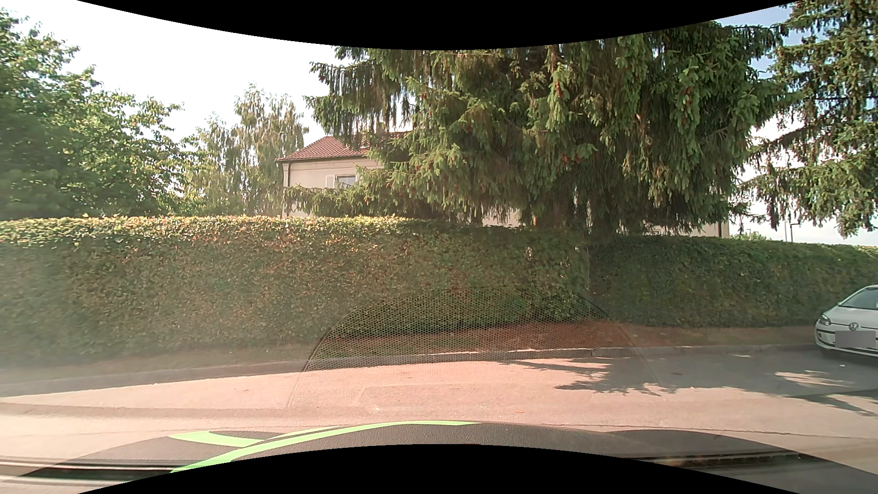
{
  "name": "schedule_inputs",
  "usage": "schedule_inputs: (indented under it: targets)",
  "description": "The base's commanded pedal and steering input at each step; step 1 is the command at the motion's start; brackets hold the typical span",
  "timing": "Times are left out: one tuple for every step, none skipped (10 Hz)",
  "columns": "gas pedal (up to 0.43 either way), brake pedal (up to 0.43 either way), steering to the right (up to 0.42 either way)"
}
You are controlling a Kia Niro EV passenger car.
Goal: Follow the waypoints while adhering to traffic rules and regulations
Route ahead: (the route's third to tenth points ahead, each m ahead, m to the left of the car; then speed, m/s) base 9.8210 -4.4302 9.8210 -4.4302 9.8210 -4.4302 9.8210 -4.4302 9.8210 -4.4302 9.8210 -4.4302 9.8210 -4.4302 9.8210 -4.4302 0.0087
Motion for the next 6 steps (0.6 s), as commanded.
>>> schedule_inputs:
  targets:
    - [0.000, 0.006, 0.009]
    - [0.000, 0.012, 0.009]
    - [0.000, 0.037, 0.009]
    - [0.000, 0.073, 0.009]
    - [0.000, 0.085, 0.009]
    - [0.000, 0.098, 0.009]
